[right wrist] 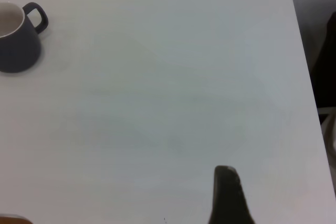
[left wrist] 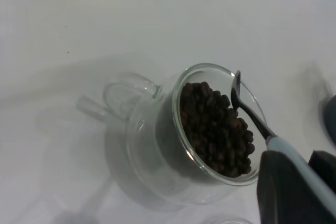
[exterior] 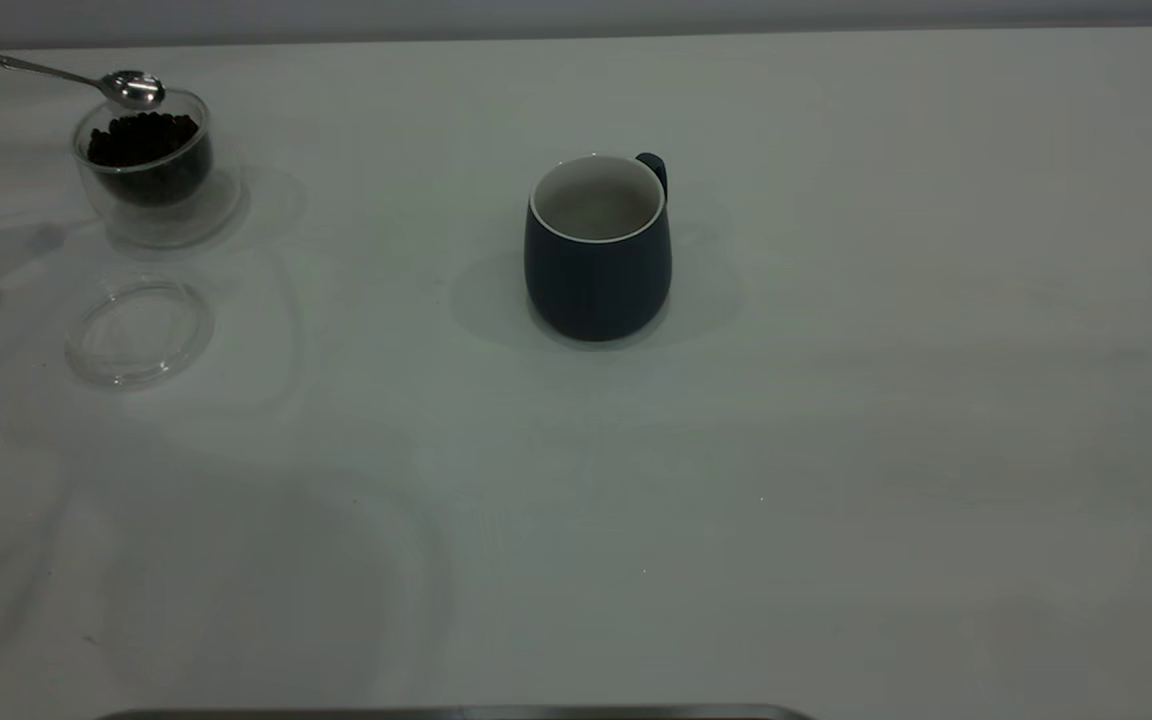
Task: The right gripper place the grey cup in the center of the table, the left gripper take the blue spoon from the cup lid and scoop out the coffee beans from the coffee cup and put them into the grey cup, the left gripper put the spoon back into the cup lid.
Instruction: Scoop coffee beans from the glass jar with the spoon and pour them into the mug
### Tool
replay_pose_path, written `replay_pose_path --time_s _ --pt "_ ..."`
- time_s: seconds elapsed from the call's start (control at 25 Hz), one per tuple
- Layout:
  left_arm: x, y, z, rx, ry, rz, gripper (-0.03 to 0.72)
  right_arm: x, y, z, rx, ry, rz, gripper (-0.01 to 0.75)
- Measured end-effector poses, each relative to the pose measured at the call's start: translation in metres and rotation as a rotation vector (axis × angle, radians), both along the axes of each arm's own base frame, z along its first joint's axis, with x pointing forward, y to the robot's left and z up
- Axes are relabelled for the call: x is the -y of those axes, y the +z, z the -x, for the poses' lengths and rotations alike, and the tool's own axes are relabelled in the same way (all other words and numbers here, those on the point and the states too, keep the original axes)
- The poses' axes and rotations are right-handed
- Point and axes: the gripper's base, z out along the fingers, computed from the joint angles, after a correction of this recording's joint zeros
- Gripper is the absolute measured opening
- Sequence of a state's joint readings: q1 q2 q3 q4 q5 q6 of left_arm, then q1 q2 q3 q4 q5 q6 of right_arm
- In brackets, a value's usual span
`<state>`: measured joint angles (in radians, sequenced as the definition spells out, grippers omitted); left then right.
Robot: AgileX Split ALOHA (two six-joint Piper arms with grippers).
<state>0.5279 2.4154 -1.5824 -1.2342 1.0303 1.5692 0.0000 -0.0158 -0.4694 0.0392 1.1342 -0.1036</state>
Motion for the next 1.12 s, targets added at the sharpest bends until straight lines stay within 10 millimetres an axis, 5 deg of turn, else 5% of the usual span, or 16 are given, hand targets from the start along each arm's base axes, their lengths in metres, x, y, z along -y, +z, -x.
replay_pose_path --time_s 0.44,1.12 --pt "-0.001 -0.003 -0.003 0.033 0.0 -0.058 0.126 0.0 0.0 0.0 0.0 0.0 0.0 0.461" --pt "0.007 -0.033 -0.002 -0.083 0.038 0.018 0.126 0.0 0.0 0.0 0.0 0.0 0.0 0.461"
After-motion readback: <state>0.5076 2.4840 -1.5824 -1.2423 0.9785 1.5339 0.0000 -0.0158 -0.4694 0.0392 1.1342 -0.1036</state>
